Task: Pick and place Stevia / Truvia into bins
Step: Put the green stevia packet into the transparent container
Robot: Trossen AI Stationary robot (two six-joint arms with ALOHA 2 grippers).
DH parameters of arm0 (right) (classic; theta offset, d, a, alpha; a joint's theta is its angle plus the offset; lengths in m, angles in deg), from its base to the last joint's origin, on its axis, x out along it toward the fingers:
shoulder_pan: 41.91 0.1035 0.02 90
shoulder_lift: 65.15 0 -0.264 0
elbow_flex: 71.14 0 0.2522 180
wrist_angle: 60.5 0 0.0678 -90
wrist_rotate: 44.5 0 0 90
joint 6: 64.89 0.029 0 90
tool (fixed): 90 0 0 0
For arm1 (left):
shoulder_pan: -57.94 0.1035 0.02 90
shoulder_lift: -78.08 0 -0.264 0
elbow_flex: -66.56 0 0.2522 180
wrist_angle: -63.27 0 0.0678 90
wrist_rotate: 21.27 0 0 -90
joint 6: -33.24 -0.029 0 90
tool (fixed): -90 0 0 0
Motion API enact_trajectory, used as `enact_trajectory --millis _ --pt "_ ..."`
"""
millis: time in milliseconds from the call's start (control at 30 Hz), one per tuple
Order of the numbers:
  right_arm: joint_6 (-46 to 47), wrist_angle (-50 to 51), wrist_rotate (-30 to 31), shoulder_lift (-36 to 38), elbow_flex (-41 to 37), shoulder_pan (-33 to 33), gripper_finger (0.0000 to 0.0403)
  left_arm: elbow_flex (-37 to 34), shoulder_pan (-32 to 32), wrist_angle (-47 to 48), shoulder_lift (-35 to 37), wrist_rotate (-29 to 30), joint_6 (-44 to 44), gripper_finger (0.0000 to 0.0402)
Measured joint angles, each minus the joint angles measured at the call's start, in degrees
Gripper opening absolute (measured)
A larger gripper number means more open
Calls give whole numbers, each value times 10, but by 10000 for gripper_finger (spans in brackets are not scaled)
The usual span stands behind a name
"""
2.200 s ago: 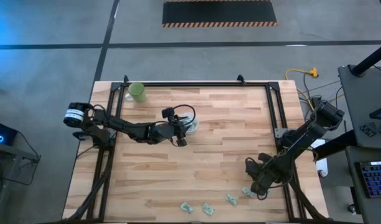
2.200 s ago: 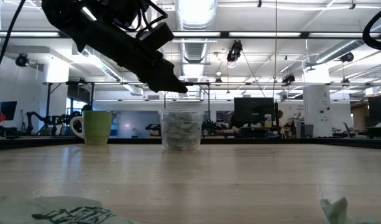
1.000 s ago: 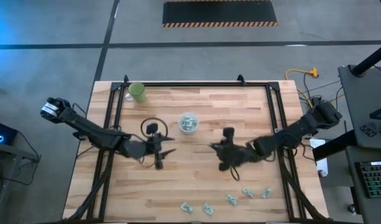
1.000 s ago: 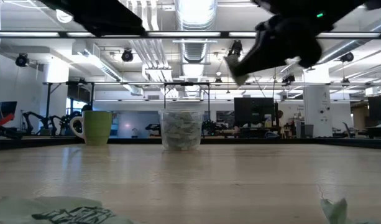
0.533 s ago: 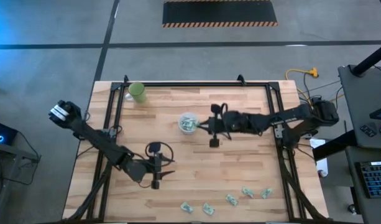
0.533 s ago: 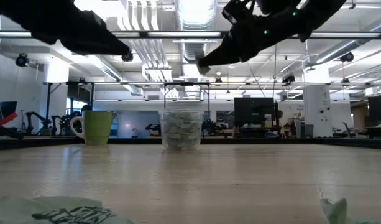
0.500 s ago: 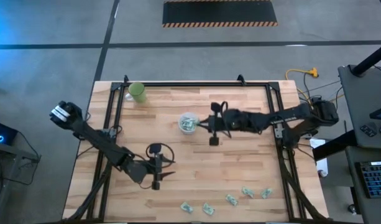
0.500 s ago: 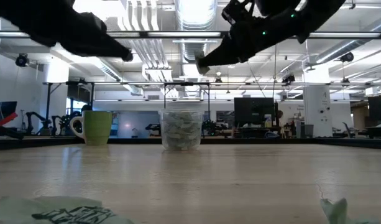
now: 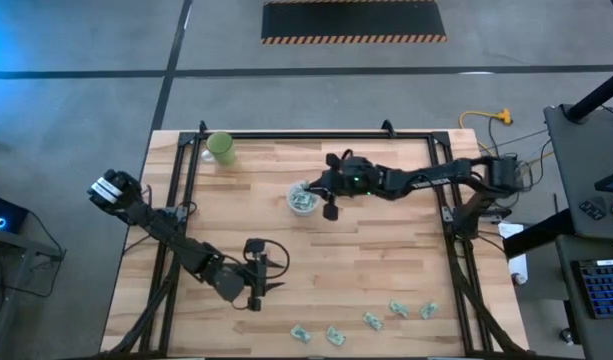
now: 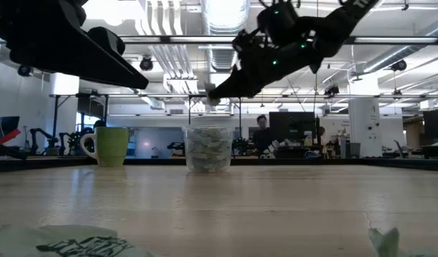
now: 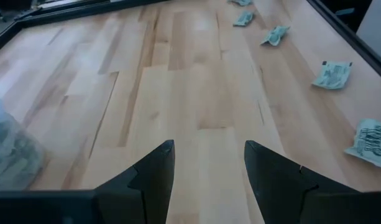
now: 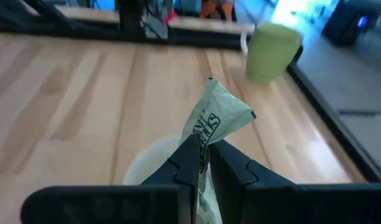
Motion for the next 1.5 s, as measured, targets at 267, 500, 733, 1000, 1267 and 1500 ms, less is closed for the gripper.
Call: enact_trajectory --millis 267,500,733,1000,1267,1500 --pt "3 184 0 -59 109 -15 28 0 -4 3 3 -1 0 178" --pt "-9 317 2 -101 196 -16 28 -2 -5 5 3 -1 0 178" --pt "-28 366 2 -133 230 -16 28 -3 -5 6 3 -2 0 178" --pt "-45 395 2 -125 231 -15 44 -3 -5 7 3 -2 0 178" --pt "-43 408 5 -122 238 -16 121 -4 -5 8 3 -2 0 178" --pt "-43 462 7 -108 287 -13 164 -4 -6 9 3 -2 0 178"
